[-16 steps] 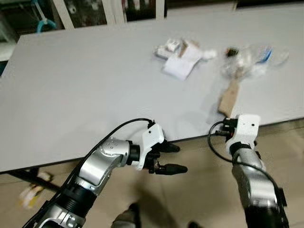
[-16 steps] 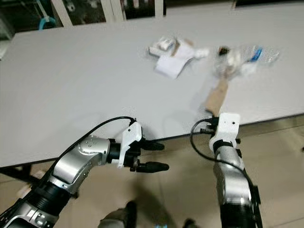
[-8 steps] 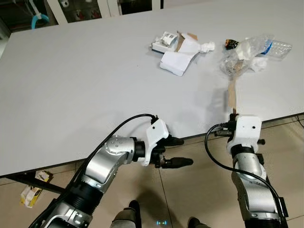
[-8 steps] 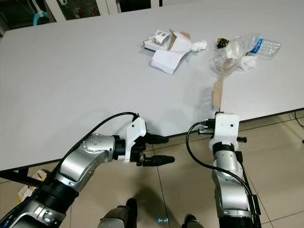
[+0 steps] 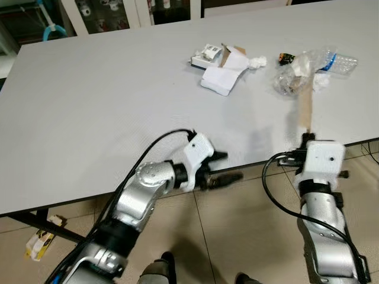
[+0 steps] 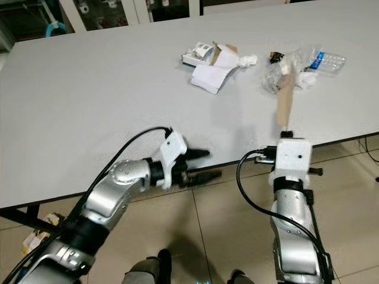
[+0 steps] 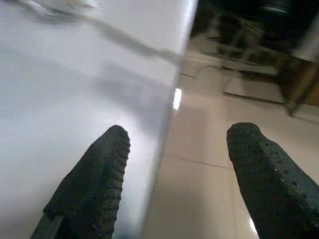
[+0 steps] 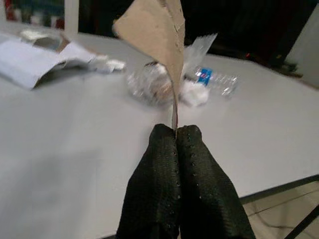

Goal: Picking trash to rubbish bin

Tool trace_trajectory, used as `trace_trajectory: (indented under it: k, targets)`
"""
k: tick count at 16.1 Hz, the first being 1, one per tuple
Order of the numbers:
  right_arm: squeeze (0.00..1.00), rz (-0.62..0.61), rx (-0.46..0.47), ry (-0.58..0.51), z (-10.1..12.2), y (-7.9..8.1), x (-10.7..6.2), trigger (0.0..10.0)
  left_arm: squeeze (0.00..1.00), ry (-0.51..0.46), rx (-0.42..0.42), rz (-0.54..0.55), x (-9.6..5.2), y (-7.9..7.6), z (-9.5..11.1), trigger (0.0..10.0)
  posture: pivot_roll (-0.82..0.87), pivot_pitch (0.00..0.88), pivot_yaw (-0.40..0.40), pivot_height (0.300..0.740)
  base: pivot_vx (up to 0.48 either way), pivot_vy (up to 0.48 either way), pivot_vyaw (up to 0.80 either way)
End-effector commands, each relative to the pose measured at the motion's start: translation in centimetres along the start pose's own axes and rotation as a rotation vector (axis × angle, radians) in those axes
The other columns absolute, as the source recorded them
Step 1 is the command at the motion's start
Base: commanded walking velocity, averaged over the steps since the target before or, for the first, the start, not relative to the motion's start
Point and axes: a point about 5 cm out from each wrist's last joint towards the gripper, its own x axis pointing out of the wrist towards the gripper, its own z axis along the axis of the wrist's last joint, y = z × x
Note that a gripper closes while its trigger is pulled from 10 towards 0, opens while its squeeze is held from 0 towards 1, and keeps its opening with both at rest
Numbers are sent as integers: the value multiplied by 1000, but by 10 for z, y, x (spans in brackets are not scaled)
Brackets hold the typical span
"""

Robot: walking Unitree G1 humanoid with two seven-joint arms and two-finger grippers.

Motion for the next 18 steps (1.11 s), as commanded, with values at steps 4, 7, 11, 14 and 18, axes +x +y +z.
trace_trajectory:
  k: [4,7,11,14,18]
  targets:
    - [0,-42,-16,13,2,-8,-13,0,0,-33,7,96,4,9,1,10000,118,121,51,740,0,0,0]
    - [0,-63,-7,44,1,-9,-24,10000,0,-65,8,151,9,12,4,10000,110,116,51,740,0,0,0]
    - [0,-77,-1,71,0,-9,-30,10000,0,-95,0,244,12,22,9,10000,95,112,56,740,0,0,-372]
    - [0,-81,-2,73,1,-9,-31,10000,0,-90,10,269,13,26,10,10000,91,116,59,740,0,0,-525]
    - [0,-72,-4,76,2,-7,-32,10000,0,-99,-2,289,13,30,10,10000,92,117,61,740,0,0,0]
